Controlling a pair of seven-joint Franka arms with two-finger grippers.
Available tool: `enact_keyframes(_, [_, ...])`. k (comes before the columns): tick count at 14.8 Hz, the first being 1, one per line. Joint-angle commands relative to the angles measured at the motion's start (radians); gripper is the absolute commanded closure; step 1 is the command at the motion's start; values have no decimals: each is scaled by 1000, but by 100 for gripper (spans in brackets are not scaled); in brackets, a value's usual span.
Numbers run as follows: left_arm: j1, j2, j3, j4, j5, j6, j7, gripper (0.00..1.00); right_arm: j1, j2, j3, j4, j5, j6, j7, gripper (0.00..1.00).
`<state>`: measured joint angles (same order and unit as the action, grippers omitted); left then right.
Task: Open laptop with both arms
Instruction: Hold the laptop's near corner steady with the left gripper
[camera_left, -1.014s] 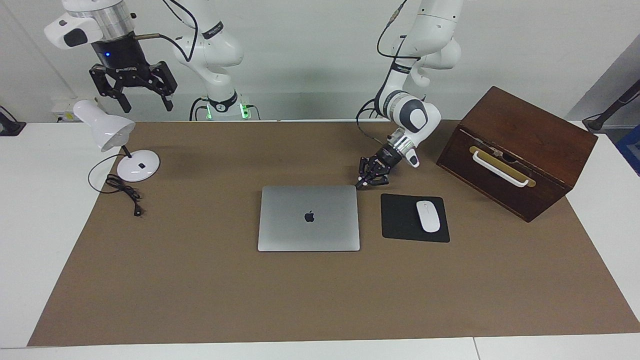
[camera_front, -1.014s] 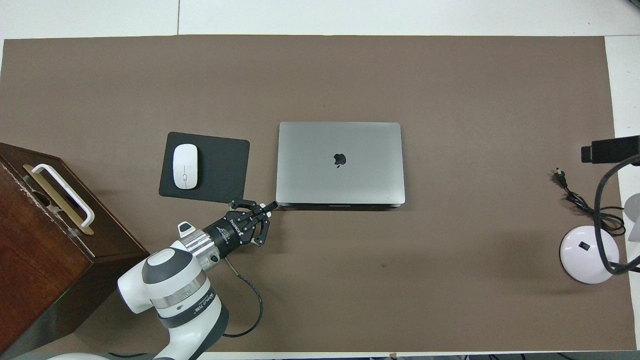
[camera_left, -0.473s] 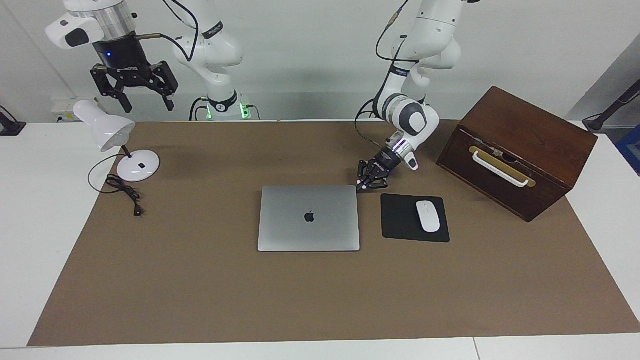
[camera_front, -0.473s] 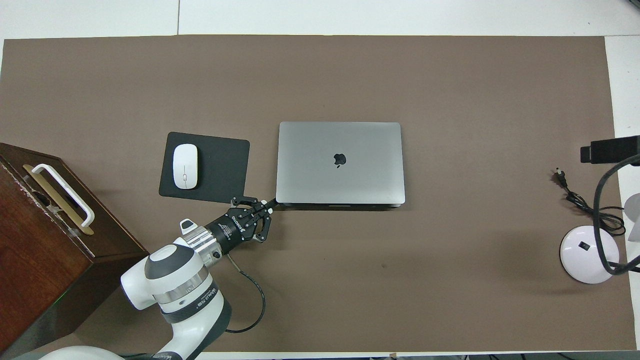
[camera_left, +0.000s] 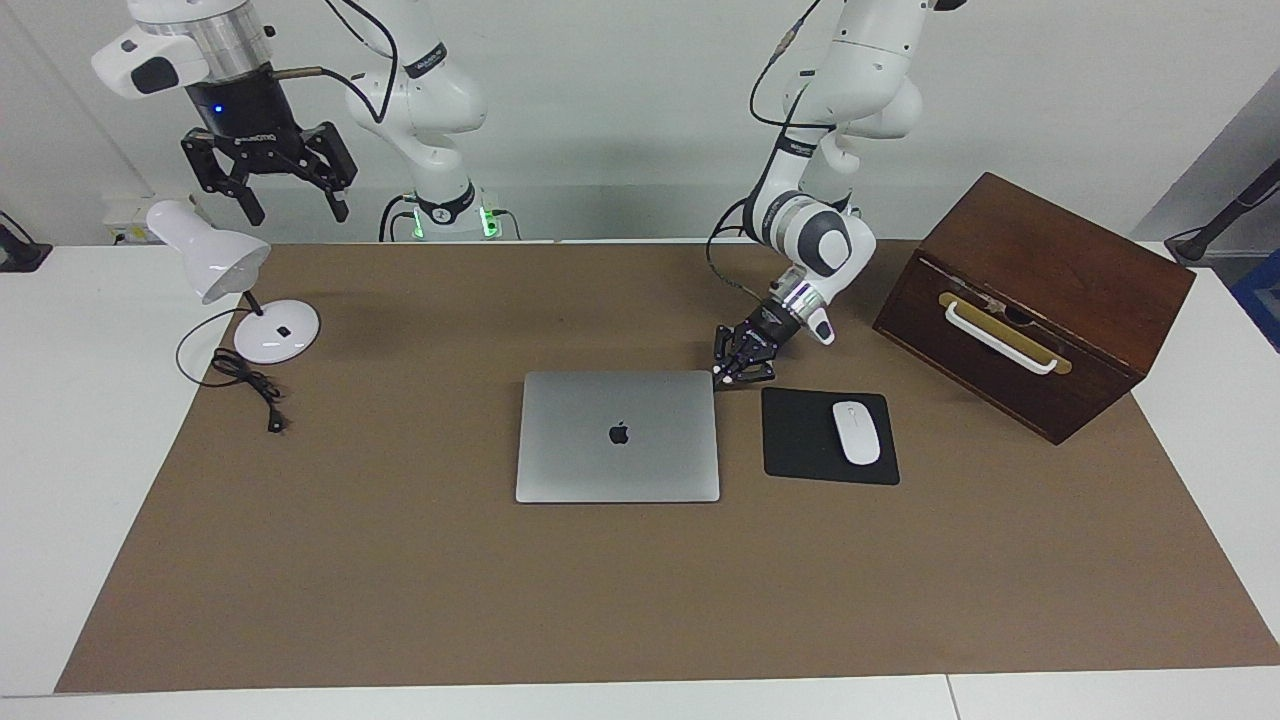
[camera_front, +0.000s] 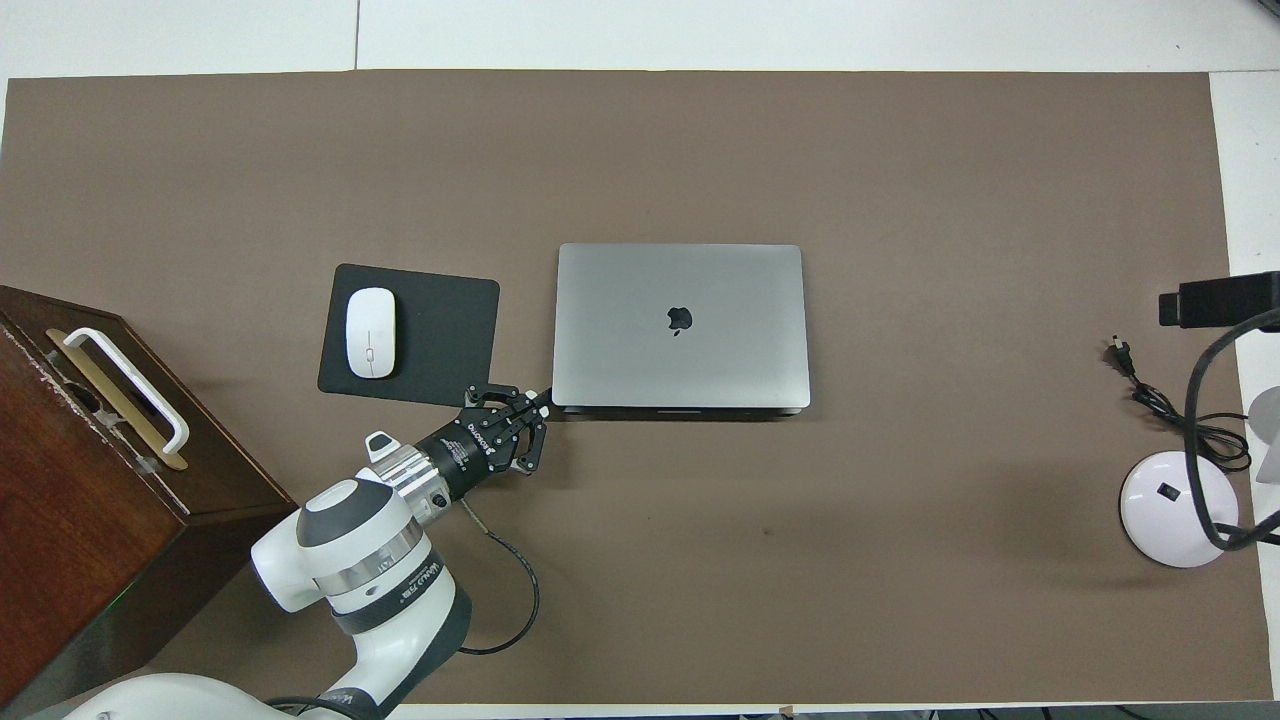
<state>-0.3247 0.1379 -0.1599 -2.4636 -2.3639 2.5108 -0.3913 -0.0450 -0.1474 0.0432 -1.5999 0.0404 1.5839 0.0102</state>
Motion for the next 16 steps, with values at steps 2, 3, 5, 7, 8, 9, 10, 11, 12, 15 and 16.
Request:
enact_keyframes(2, [-14,34,7,34,-41,-9,31,100,-1,-21,6,-22,19,-5,-24,0])
enact_keyframes(3, [-16,35,7,35,-44,-9,31,100,-1,-21,7,-20,21,-4,-23,0])
enact_keyframes(5, [-16,38,7,37,-49,-9,32,100,1,-21,9,-17,29,-4,-26,0])
enact_keyframes(7, [-16,54,7,46,-51,-9,37,100,1,-29,27,-17,29,-4,-26,0])
enact_keyframes(8, [-16,58,7,49,-52,-9,38,100,1,-29,29,-17,29,-2,-26,0])
enact_keyframes(9, [-17,63,7,51,-57,-9,38,100,1,-29,29,-14,29,5,-29,0])
enact_keyframes(10, [-17,69,5,54,-58,-9,43,100,1,-30,29,-14,29,5,-29,0])
enact_keyframes(11, [-17,71,5,58,-58,-9,45,100,1,-31,29,-14,30,7,-27,0])
enact_keyframes(12, [-19,71,3,60,-58,-9,46,100,1,-31,29,-15,32,13,-26,0])
enact_keyframes(15, [-31,74,5,60,-67,-9,49,100,2,-31,47,-17,32,13,-26,0])
enact_keyframes(16, [-37,77,5,60,-69,-7,54,100,2,-31,49,-17,33,14,-29,0])
